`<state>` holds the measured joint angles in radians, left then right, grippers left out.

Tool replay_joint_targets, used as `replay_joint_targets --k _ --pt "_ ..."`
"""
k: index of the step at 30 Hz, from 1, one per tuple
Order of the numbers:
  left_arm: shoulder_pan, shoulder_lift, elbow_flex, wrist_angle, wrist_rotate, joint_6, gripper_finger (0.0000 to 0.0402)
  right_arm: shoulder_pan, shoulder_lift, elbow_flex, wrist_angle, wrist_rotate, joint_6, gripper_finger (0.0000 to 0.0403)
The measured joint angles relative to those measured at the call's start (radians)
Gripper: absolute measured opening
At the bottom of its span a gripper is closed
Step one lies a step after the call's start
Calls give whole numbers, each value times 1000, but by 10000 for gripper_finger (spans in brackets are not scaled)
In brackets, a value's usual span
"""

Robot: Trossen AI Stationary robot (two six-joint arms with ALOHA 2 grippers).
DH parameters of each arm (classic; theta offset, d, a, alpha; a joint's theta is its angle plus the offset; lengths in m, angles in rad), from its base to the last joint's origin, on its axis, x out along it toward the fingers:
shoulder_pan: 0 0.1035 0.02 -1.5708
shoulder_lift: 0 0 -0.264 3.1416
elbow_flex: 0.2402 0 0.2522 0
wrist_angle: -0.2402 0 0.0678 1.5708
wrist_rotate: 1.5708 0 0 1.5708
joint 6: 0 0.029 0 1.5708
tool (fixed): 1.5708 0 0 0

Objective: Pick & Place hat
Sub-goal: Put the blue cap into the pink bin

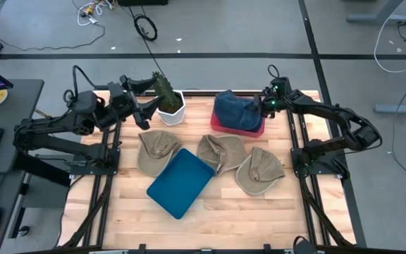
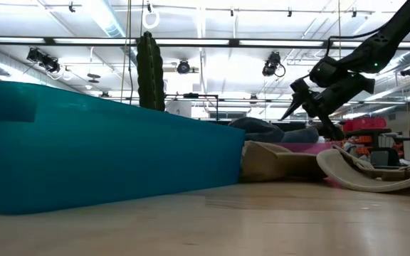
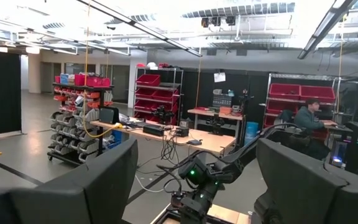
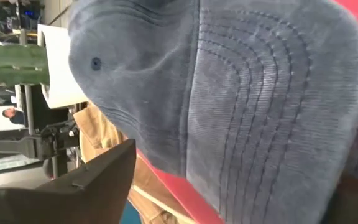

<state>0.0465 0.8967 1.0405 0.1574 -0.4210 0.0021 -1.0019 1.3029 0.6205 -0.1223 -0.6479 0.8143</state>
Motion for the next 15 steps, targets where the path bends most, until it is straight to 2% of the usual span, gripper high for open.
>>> replay_joint_targets --k 6,15 --pt "0 0 0 0 0 0 330 0 -79 1 -24 22 48 326" --pt "0 0 0 0 0 2 330 2 -141 1 -285 148 -35 291"
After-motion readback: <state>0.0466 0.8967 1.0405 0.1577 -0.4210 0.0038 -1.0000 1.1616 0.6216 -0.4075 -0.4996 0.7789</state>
